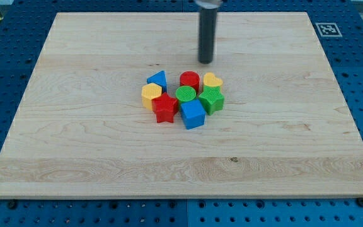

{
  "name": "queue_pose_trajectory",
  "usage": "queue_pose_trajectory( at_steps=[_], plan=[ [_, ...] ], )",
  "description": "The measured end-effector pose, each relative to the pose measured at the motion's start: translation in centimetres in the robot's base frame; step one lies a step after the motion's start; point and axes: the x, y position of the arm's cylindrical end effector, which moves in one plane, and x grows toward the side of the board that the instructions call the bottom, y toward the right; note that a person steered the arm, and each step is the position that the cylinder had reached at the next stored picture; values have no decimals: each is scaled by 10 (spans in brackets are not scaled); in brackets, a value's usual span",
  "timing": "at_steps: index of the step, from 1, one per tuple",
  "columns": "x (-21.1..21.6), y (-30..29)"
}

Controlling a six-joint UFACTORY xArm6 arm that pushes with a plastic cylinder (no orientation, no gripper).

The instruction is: Move the yellow heart to the top of the green star

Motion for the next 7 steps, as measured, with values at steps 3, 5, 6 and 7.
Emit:
queue_pose_trajectory(
  at_steps=[3,5,6,7],
  plan=[
    [101,95],
    [146,48],
    [146,2],
    [141,-14]
  ],
)
